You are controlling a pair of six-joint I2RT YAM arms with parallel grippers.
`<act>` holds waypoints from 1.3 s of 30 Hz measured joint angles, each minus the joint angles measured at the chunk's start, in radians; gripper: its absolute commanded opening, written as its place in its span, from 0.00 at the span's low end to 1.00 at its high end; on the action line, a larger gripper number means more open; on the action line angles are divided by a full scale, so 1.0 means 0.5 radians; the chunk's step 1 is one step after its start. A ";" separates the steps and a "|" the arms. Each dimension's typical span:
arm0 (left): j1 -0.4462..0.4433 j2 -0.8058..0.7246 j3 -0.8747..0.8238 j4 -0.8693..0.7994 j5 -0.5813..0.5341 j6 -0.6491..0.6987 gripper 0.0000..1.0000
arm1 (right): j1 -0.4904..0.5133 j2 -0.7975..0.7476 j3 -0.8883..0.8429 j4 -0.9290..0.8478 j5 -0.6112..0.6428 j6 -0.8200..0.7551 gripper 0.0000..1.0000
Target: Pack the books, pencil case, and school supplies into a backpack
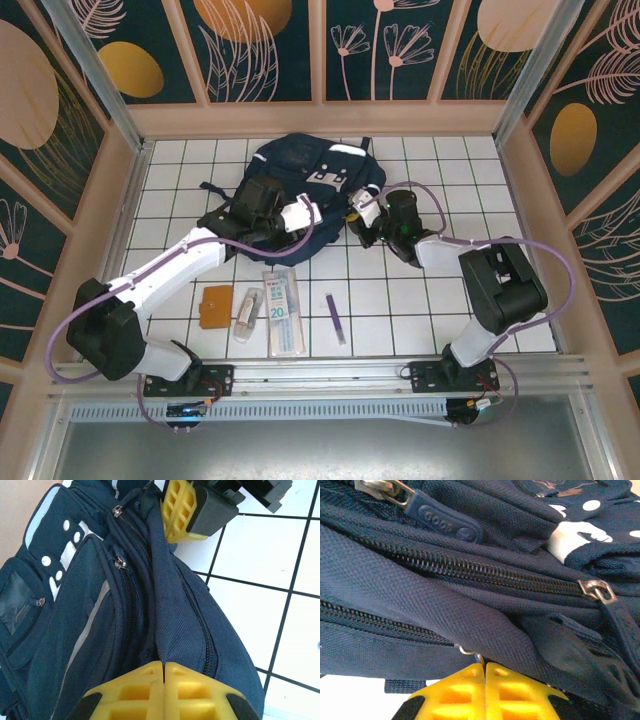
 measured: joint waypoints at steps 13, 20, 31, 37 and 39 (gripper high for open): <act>0.001 -0.008 -0.031 -0.003 0.031 -0.021 0.00 | -0.230 -0.127 -0.018 -0.217 -0.031 -0.095 0.47; 0.001 -0.008 0.007 -0.024 0.095 -0.054 0.00 | -0.192 -0.219 -0.397 0.425 -0.244 0.645 0.56; 0.002 -0.076 0.017 -0.144 0.204 -0.008 0.00 | -0.098 0.204 -0.543 1.238 -0.342 0.690 0.54; 0.004 -0.140 -0.031 -0.143 0.266 0.020 0.00 | 0.069 0.284 -0.585 1.467 -0.267 0.577 0.51; 0.007 -0.172 -0.077 -0.129 0.291 0.034 0.00 | 0.074 0.329 -0.612 1.553 -0.265 0.564 0.41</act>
